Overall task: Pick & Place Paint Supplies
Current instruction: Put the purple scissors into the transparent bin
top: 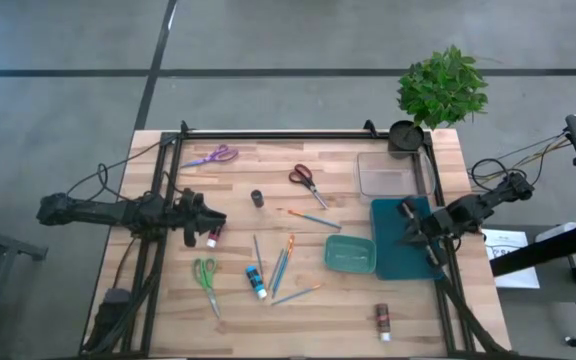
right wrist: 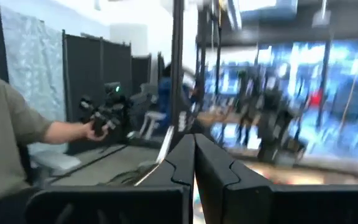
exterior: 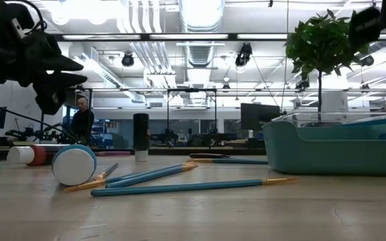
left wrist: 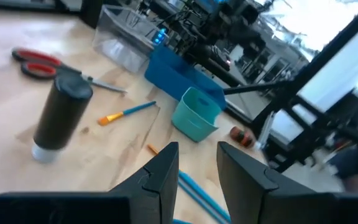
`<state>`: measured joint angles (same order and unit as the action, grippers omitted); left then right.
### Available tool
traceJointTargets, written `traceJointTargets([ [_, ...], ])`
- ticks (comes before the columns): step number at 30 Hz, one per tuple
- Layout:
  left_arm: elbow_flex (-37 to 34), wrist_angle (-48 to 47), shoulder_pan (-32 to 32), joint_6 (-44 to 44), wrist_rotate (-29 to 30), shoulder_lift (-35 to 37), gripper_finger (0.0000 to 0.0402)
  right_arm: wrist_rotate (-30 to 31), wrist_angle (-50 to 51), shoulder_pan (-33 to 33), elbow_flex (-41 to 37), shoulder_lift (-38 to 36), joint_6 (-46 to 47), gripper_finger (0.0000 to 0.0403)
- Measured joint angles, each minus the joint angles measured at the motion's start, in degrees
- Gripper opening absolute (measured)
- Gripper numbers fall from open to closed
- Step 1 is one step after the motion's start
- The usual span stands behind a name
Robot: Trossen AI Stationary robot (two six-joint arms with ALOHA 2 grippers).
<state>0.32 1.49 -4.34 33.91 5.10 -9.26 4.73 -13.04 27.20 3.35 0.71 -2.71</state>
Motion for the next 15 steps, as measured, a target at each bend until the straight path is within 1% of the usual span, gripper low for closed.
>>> traceJointTargets([
  [2, 0.0, 0.4, 0.0, -4.0, 0.3, 0.0, 0.0117, 0.4, -5.0, 0.0, 0.0, 0.2, 0.0, 0.0009],
  [4, 0.0, 2.8, 0.0, -7.7, 0.5, 0.0, 0.0117, 2.6, -9.0, 0.0, 0.1, 0.1, -0.9, 0.0009],
  [6, 0.0, 6.7, 0.0, -12.3, 0.4, 0.0, 0.0117, 3.2, -12.2, 0.0, 0.1, 0.1, -3.8, 0.0009],
  [8, 0.0, 11.5, 0.0, -18.0, 0.0, 0.0, 0.0117, 2.1, -13.7, 0.0, 0.1, 0.1, -7.5, 0.0009],
  [9, 0.0, 14.0, 0.0, -20.5, -0.5, 0.0, 0.0117, 2.9, -14.5, 0.0, 0.1, 0.1, -9.4, 0.0009],
  [12, 0.0, 20.6, -0.1, -26.2, -1.7, 0.0, 0.0117, 12.5, -16.0, 0.0, 0.1, 0.0, -11.0, 0.0009],
  [13, 0.0, 23.1, -0.1, -27.4, -1.8, 0.0, 0.0117, 14.7, -15.9, 0.0, 0.1, 0.1, -10.9, 0.0009],
  [15, 0.0, 27.8, -0.1, -30.1, -1.7, 0.0, 0.0117, 14.7, -15.7, 0.0, 0.1, 0.3, -11.8, 0.0009],
])
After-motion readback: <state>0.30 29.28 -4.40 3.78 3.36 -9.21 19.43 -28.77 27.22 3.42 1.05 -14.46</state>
